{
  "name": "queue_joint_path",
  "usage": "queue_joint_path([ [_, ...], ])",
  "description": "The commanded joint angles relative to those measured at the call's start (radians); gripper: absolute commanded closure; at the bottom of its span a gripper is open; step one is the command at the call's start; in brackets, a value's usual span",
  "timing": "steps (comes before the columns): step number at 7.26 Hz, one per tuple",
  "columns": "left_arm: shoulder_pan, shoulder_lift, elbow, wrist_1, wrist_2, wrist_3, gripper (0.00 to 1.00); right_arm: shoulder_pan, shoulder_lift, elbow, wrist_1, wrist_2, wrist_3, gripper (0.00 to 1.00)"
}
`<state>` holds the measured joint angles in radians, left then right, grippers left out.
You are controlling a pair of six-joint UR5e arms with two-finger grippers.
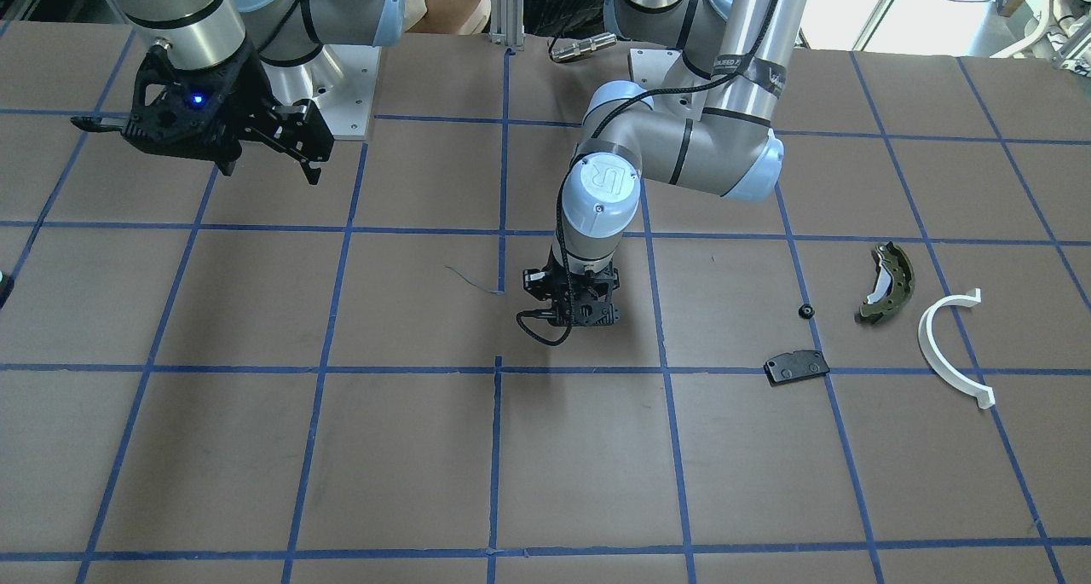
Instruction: Place bearing gear from tray to pile
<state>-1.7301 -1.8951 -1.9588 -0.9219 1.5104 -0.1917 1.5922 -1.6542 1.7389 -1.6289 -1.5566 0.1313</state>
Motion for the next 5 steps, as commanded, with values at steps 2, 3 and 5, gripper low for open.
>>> queue_joint_path([
  [2, 0.289, 0.080, -0.006, -0.145, 0.054, 0.348, 0.86, 0.003, 0.002, 0.010, 0.004, 0.012, 0.002, 0.00],
  [3, 0.360, 0.089, -0.008, -0.178, 0.101, 0.444, 0.87, 0.002, 0.002, 0.011, 0.004, 0.012, 0.002, 0.00],
  [5, 0.484, 0.080, -0.008, -0.169, 0.152, 0.535, 0.88, 0.000, -0.001, 0.013, 0.007, 0.003, 0.002, 0.00],
])
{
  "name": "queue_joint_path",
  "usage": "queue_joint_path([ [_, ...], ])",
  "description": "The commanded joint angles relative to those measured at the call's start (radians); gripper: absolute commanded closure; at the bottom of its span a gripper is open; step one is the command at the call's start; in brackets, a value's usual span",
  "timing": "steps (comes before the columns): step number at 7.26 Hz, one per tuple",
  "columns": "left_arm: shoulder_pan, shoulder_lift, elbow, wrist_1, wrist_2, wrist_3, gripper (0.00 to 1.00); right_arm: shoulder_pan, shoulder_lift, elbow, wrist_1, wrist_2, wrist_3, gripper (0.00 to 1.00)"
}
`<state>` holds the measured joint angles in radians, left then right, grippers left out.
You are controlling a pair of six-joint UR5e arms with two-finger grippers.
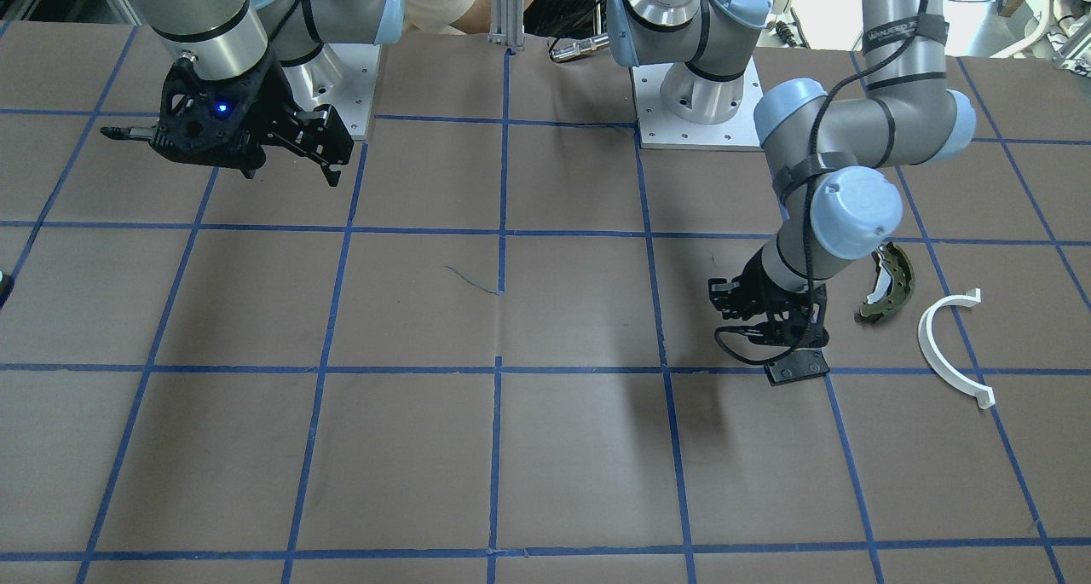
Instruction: Place bearing gear from tray to pile
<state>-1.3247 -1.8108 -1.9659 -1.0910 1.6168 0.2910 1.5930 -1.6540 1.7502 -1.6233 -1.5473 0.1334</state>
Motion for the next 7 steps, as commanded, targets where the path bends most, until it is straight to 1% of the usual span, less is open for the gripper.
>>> queue_joint_path([
  [1, 0.126, -0.022, -0.004, 0.006, 0.069, 0.103, 0.88, -0.001, -0.001, 0.002, 0.003, -0.005, 0.000, 0.00],
  [3, 0.166, -0.022, -0.016, 0.019, 0.067, 0.135, 0.88, -0.001, -0.001, 0.003, 0.003, -0.010, -0.008, 0.00],
  [4, 0.173, -0.033, -0.021, 0.073, 0.069, 0.163, 0.88, -0.002, -0.001, 0.002, -0.003, -0.010, -0.012, 0.00],
  [5, 0.179, -0.045, -0.028, 0.100, 0.069, 0.177, 0.88, -0.002, 0.000, 0.002, -0.004, 0.004, -0.012, 0.00],
  [7, 0.202, -0.048, -0.047, 0.103, 0.069, 0.197, 0.88, -0.004, 0.003, 0.002, -0.013, -0.002, -0.015, 0.00],
])
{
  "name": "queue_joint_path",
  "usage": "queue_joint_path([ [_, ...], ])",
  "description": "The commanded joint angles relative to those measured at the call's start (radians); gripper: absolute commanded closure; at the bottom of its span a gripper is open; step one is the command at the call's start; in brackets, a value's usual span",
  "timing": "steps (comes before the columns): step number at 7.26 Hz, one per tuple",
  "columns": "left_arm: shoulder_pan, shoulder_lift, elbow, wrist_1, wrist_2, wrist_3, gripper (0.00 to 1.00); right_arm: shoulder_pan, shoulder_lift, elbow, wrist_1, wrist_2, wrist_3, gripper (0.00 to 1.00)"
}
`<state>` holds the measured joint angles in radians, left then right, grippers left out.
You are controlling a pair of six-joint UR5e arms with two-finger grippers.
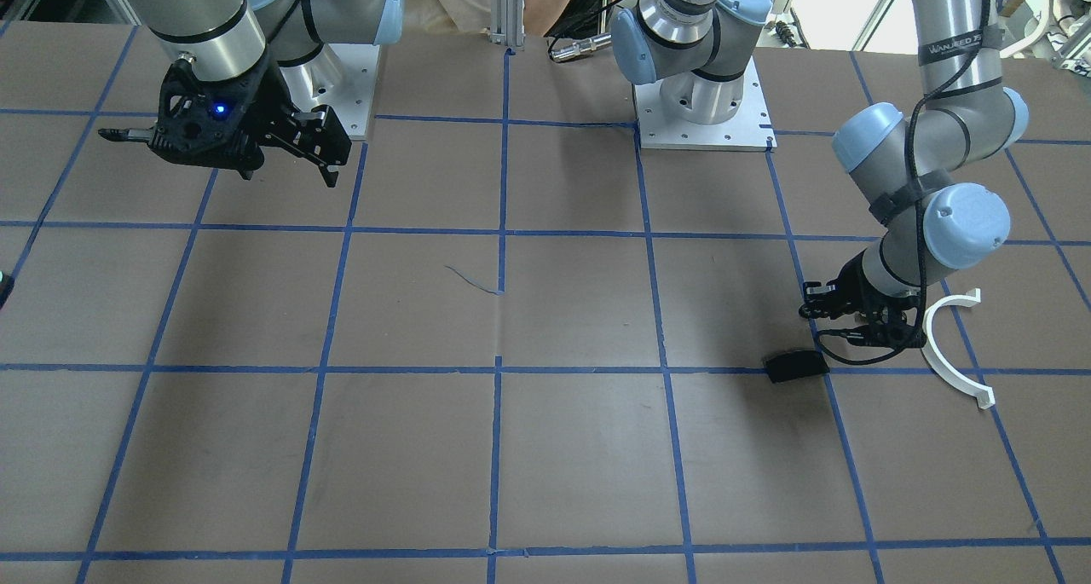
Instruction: Place bearing gear from tray to pile
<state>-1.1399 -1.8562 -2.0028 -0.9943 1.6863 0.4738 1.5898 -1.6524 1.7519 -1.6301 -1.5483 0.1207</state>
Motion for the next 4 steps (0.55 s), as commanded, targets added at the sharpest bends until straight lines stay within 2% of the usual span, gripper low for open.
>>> queue_joint_path([
  [1, 0.031, -0.004, -0.013, 0.006, -0.001, 0.022, 0.87, -0.002, 0.002, 0.000, -0.001, -0.013, -0.003, 0.00],
  [2, 0.034, -0.005, -0.014, 0.006, 0.001, 0.023, 0.84, -0.004, 0.002, 0.000, 0.006, -0.015, -0.004, 0.00],
  [4, 0.035, -0.005, -0.013, 0.006, 0.001, 0.025, 0.42, -0.002, 0.002, 0.008, -0.007, -0.010, -0.006, 0.00],
])
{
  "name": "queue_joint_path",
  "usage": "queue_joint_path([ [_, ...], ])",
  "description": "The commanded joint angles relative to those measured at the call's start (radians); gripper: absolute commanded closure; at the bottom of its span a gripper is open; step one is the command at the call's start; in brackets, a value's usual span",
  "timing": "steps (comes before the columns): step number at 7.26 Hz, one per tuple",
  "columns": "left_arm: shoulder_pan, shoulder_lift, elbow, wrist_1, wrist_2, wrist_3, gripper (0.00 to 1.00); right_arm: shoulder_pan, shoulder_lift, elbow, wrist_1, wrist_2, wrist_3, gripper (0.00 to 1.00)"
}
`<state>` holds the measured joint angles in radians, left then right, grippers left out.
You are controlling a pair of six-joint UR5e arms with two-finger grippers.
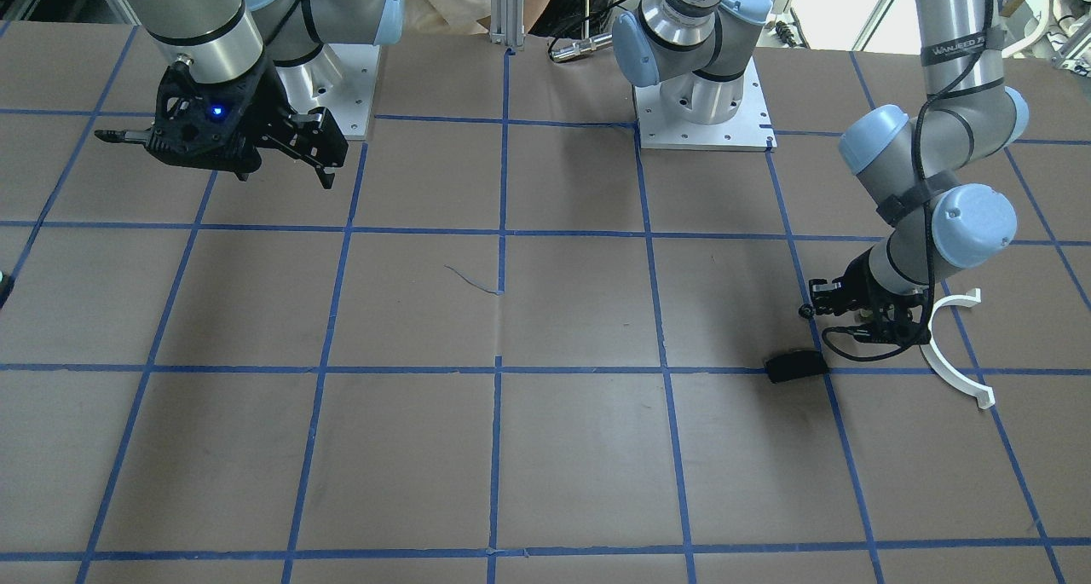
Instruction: Place bearing gear from tray to pile
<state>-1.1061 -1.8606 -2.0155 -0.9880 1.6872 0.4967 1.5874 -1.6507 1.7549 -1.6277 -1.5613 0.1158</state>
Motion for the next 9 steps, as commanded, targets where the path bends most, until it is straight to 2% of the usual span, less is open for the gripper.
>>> queue_joint_path([
  [1, 0.002, -0.002, 0.000, 0.000, 0.000, 0.012, 0.01, 0.000, 0.000, 0.005, -0.012, 0.004, 0.001, 0.00],
  [3, 0.000, 0.011, 0.014, -0.009, 0.002, 0.010, 0.00, 0.000, 0.000, 0.005, -0.014, 0.004, 0.001, 0.00],
  [5, -0.058, 0.061, 0.049, -0.070, -0.011, -0.027, 0.00, -0.001, -0.001, 0.005, -0.014, 0.003, 0.001, 0.00],
  [6, -0.101, 0.096, 0.087, -0.146, -0.020, -0.042, 0.00, -0.001, 0.000, 0.005, -0.015, 0.003, 0.001, 0.00],
  [8, -0.147, 0.174, 0.209, -0.385, -0.066, -0.073, 0.00, -0.001, 0.000, 0.005, -0.014, 0.001, 0.001, 0.00],
  [9, -0.176, 0.205, 0.250, -0.437, -0.064, -0.096, 0.00, 0.000, 0.000, 0.005, -0.014, 0.003, 0.005, 0.00],
])
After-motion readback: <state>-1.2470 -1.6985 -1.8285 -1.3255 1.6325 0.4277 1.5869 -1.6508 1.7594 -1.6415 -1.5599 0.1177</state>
